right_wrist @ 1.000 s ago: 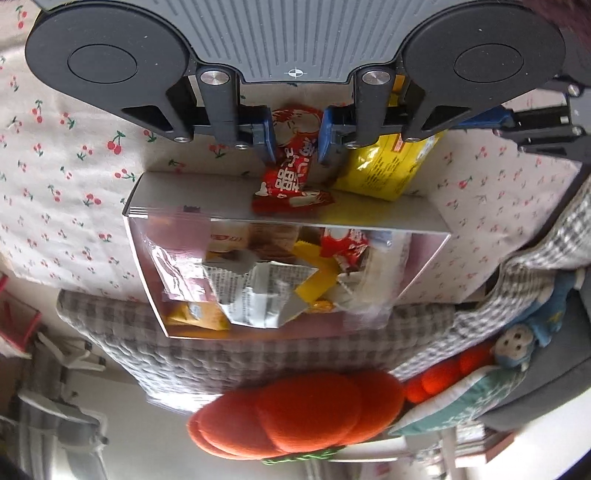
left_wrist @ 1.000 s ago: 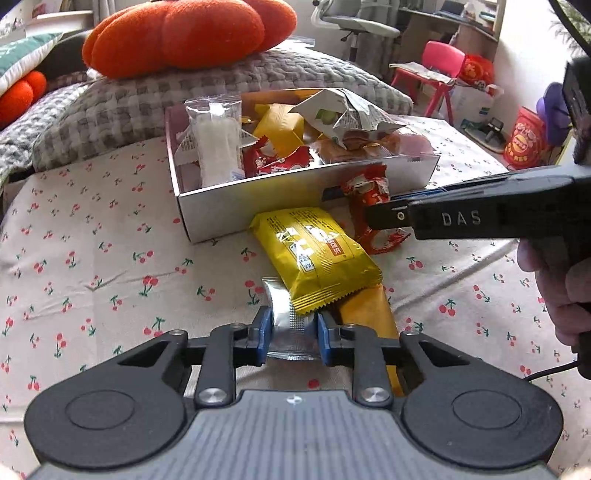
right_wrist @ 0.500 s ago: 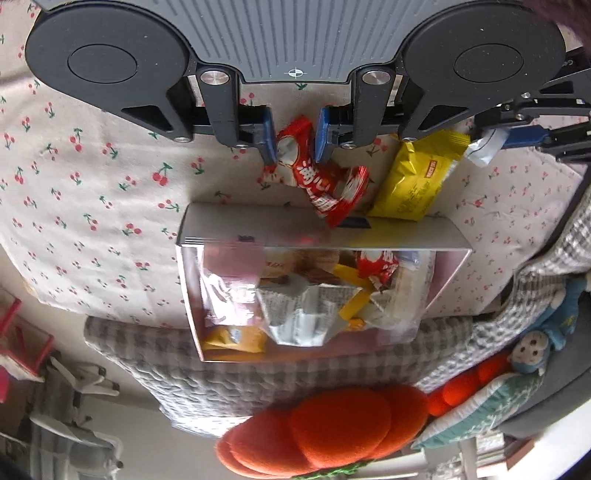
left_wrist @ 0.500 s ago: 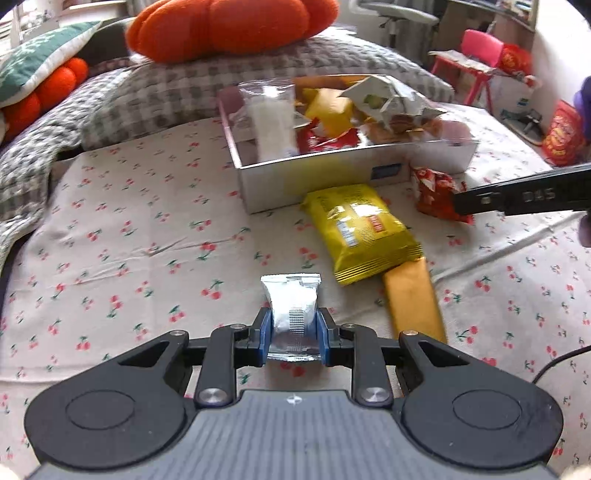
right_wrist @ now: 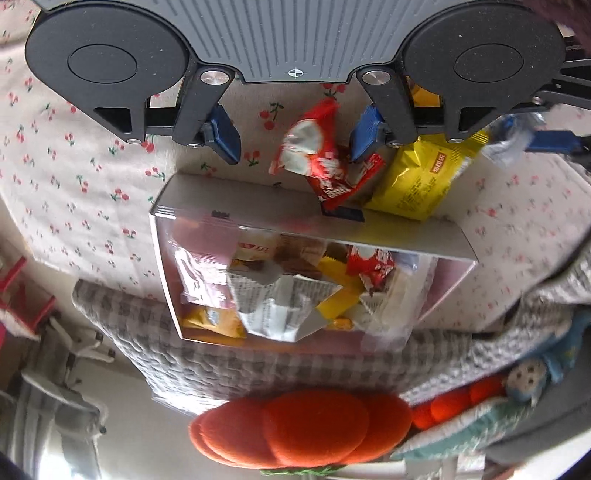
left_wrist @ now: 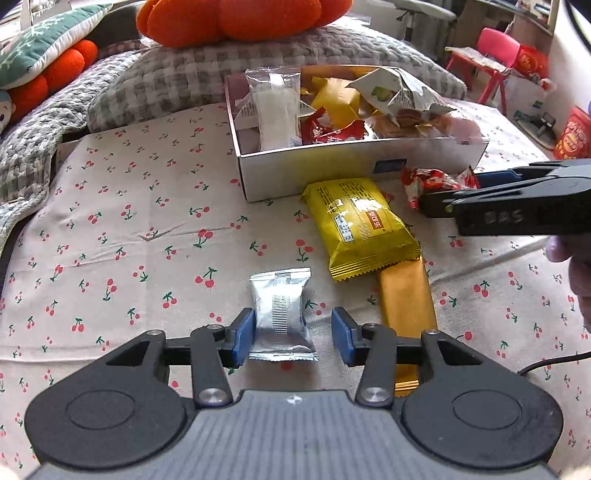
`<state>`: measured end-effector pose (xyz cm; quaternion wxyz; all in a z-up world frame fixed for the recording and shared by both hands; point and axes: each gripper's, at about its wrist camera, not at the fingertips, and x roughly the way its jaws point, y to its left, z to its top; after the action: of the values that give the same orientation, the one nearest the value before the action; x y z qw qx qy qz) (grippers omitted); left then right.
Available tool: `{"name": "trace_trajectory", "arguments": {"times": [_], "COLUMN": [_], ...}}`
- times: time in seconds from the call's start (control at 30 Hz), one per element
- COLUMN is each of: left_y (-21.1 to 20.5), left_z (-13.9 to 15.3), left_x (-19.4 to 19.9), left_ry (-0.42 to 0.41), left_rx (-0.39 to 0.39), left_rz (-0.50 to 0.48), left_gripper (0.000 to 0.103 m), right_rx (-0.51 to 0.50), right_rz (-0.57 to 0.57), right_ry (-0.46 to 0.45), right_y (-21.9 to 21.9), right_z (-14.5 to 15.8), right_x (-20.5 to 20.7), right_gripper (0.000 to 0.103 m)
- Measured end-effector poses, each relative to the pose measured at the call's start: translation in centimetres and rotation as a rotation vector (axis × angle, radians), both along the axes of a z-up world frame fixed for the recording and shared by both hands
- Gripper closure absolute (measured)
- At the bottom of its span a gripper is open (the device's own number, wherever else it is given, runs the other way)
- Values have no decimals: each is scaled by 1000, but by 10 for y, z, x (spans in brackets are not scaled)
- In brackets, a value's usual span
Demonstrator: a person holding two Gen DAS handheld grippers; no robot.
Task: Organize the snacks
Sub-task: 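Carry the silver packet and red-white packet over the box with both tools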
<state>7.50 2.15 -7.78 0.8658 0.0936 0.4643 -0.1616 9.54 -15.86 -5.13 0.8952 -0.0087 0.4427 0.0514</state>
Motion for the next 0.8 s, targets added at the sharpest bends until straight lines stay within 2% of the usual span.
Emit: {"name": "trace_trajectory", "arguments": {"times": [0.1,0.17,0.2,0.23,0.27,0.3,0.43,0.67,0.8], "left_y": [-1,-1,-2,-3,-3,-3,-1,6,8], "left_z": [1,1,2,2,2,2,4,10,14], "left_x": [1,1,1,1,0,1,3,3,4], "left_ry": [15,24,26,28,30,32,52,100,117], "left_rx": [1,2,3,4,7,6,-18,-83,-126], "left_rz": [13,13,9,6,9,13,48,72,94], "left_gripper": [63,67,72,74,74,76,80,82,82], "right_rx": [-1,-2,6,19,37,47,42,198,268], "right_rz": [11,7,7,11,17,21,14,-104,-143], "right_ry": [-2,4,8,14,22,27,41,150,179], "right_y": [4,6,7,7,8,9,10,-17,-28], "right_z": [-2,-3,-4,-4,-3,-2,0,5,11], "right_x": [3,6,7,8,9,9,8,5,1], "right_gripper": [39,43,52,58,69,71,72,72,72]}}
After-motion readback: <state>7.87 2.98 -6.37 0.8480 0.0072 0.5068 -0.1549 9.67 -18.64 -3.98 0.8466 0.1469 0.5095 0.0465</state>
